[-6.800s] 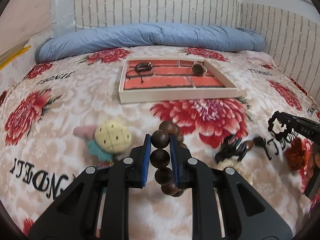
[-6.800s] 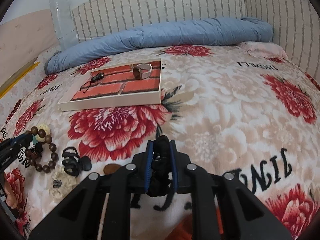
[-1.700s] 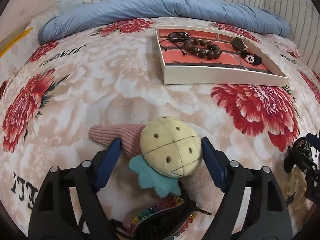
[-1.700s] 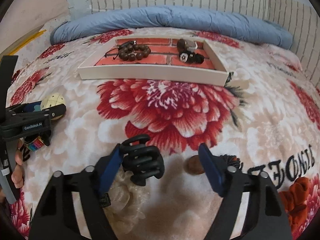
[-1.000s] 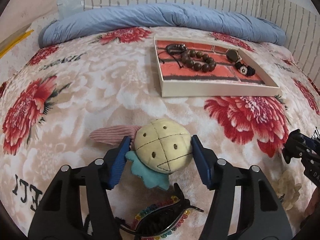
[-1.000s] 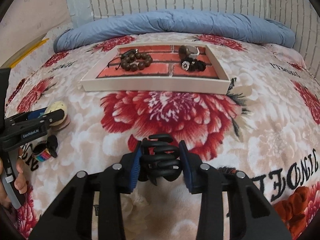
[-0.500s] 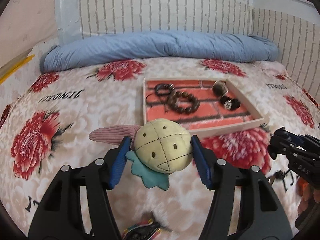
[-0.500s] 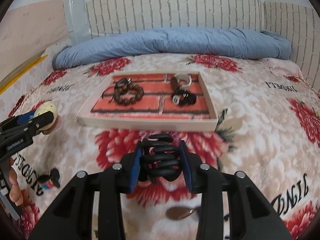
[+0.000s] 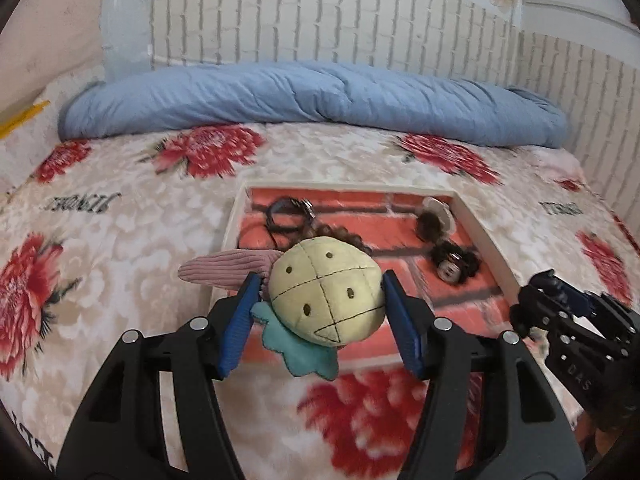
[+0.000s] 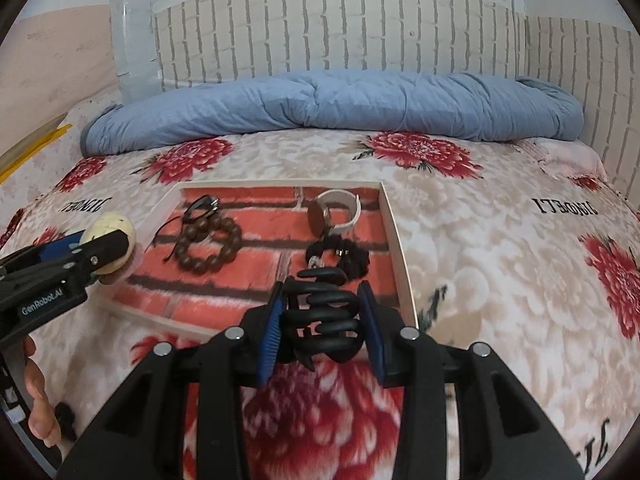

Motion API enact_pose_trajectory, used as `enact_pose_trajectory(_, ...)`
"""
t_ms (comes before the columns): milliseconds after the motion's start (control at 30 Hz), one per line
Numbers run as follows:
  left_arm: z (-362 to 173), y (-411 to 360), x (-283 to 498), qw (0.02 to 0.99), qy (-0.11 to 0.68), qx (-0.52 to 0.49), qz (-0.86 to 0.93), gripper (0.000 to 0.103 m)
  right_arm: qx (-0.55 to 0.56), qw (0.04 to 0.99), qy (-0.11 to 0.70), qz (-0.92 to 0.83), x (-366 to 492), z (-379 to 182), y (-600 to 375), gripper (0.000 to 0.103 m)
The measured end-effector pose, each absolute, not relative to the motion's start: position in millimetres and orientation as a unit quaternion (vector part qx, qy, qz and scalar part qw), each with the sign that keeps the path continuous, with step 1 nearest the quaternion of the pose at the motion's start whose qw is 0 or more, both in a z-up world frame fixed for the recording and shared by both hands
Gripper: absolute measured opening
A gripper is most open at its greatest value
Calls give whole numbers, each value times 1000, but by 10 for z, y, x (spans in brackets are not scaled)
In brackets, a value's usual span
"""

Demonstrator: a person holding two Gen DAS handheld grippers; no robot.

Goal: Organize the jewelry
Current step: 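Carry plush toy with left tool while right tool carries black claw clip into tray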

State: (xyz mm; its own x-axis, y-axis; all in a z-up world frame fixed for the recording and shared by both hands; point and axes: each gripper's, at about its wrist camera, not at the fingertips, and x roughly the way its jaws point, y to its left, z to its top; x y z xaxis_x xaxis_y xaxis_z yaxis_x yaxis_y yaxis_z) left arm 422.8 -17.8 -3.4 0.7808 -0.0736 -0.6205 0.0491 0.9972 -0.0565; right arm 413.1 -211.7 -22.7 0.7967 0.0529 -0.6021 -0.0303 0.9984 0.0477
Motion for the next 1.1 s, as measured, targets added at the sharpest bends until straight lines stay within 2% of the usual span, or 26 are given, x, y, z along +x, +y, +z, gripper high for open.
enact_pose_trajectory(433, -480, -368, 4704, 936, 350, -5, -39, 60, 26, 940, 340, 6, 4702, -732, -2224, 37)
enact_pose_trajectory(1100, -744, -329, 4859, 927, 373, -16, -35, 66, 20, 935, 355, 5, 4824, -845, -2237, 37)
